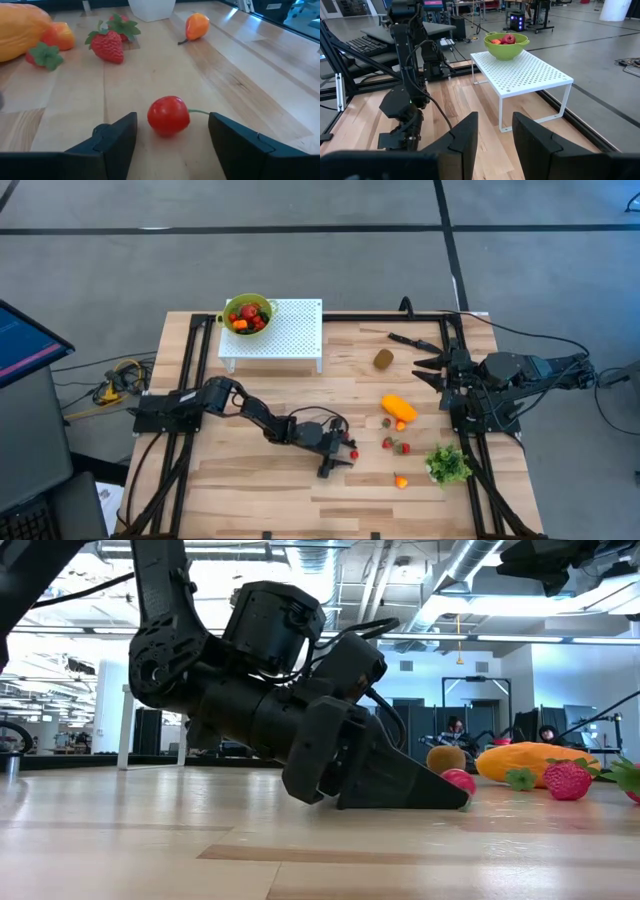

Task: Pick & Place Fruit
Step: Put the red cherry into the green strainer bowl on the shelf

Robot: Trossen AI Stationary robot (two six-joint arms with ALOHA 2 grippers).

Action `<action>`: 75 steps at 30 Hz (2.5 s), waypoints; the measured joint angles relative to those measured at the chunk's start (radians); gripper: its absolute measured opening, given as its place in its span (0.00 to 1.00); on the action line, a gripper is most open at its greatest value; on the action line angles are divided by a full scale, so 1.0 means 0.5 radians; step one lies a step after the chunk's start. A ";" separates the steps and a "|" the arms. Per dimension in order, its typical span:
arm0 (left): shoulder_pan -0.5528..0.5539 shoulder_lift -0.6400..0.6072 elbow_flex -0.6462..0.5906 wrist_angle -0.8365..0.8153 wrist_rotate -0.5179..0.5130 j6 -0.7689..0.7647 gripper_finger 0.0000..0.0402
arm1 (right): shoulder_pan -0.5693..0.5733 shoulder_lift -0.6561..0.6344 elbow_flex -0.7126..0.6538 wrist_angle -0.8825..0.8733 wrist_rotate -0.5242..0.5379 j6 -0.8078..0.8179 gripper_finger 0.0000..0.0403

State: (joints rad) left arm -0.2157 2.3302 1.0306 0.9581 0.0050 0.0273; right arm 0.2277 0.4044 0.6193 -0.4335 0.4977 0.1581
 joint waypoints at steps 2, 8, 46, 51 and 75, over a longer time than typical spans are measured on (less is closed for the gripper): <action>-0.004 -0.001 0.001 -0.001 -0.006 -0.004 0.60 | 0.000 0.000 0.000 0.000 0.000 -0.001 0.29; -0.008 -0.001 0.004 -0.003 -0.046 -0.008 0.52 | 0.000 0.000 0.000 0.000 0.000 0.000 0.29; 0.000 -0.194 -0.098 -0.121 -0.034 -0.008 0.27 | 0.000 0.000 0.000 0.000 0.000 0.000 0.29; 0.030 -0.509 -0.222 -0.231 -0.147 0.104 0.27 | 0.000 0.000 -0.001 -0.001 0.001 0.000 0.29; 0.756 -2.225 -1.243 -0.278 -0.817 0.303 0.28 | 0.000 0.000 -0.002 0.001 0.000 0.000 0.29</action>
State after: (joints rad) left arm 0.1623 1.2179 0.4092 0.8192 -0.4034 0.1787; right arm 0.2278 0.4042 0.6186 -0.4332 0.4977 0.1581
